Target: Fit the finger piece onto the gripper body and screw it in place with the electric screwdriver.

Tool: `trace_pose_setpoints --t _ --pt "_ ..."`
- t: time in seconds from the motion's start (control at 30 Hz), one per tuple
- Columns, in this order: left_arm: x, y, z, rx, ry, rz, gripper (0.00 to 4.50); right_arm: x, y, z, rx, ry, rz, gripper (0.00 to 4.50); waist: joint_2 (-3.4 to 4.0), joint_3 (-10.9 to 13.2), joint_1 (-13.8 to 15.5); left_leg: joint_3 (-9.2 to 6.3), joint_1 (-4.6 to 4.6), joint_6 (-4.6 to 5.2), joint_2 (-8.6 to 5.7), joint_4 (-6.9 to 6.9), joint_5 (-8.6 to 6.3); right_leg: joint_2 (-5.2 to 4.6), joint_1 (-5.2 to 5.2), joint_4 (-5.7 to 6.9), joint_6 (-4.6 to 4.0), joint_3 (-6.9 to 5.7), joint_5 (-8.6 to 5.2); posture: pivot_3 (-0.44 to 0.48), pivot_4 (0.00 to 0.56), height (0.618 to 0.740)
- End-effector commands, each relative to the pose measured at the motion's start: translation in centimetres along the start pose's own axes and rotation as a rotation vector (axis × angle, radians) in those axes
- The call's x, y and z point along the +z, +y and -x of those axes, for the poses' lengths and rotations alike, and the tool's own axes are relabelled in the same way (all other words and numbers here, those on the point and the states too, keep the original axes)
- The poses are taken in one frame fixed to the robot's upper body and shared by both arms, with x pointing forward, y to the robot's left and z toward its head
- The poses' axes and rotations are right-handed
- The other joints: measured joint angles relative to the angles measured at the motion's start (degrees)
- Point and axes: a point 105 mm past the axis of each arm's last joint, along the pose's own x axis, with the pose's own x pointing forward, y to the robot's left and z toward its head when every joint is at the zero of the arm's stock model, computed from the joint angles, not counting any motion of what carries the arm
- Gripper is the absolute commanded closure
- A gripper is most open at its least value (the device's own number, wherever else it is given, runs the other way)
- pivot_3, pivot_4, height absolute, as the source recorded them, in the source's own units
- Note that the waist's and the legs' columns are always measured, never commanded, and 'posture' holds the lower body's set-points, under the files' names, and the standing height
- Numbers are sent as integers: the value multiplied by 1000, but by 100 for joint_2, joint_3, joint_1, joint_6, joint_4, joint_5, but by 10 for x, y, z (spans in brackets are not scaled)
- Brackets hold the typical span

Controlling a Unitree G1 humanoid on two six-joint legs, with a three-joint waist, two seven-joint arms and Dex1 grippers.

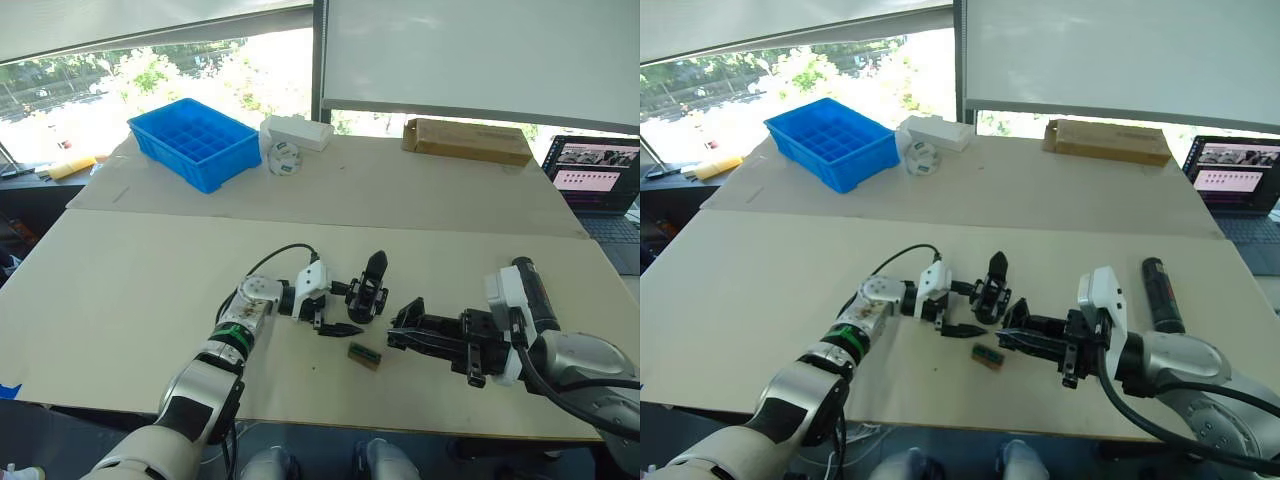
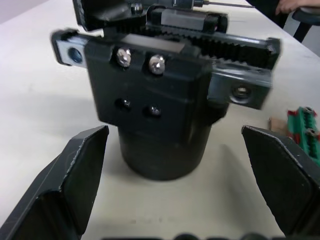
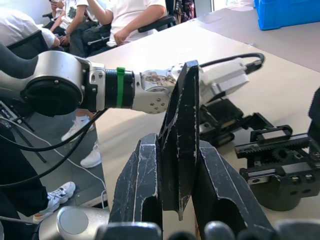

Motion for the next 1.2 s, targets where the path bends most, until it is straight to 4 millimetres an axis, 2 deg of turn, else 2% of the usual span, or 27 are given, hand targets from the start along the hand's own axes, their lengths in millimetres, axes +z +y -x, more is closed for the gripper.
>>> trace_pose_setpoints --t 0.03,0.23,0.4,0.6,0.77,0.9,1.2 --pt "7 4 -6 10 0 -38 0 9 6 -1 3 -28 53 4086 0 0 0 0 0 2 0 1 -1 -3 0 -1 2 1 1 0 150 740" --pt "5 4 -11 9 4 -17 0 8 7 -1 -9 -26 49 4086 0 0 20 0 -2 12 -2 6 -7 -8 5 -10 13 -4 8 0 150 740" --pt "0 -2 -11 -21 16 -18 2172 7 5 -1 -24 -30 51 4086 0 0 14 0 -3 17 -3 6 -10 -9 10 -27 23 -5 15 0 150 740" --pt "-2 -5 -11 -21 15 -36 2218 14 -8 -5 -59 -70 110 4086 1 -1 -2 1 -7 19 -4 7 -11 -5 11 -40 28 -6 22 0 150 740" --pt "-5 -7 -9 -11 21 -47 2218 20 -37 -19 -109 -95 190 4086 4 -2 -12 3 -5 19 -4 8 -11 -2 13 -43 29 -3 25 0 150 740" --pt "-9 -5 -8 13 53 -47 2218 19 -53 -32 -108 -83 240 4086 6 -4 -7 4 -6 18 -4 8 -10 3 12 -42 29 -9 25 0 150 740" --pt "-12 -3 -8 40 72 -13 2218 11 -54 -58 -21 -54 270 4086 7 -4 -5 8 -6 18 -7 18 -9 2 17 -39 35 -7 30 0 150 740"
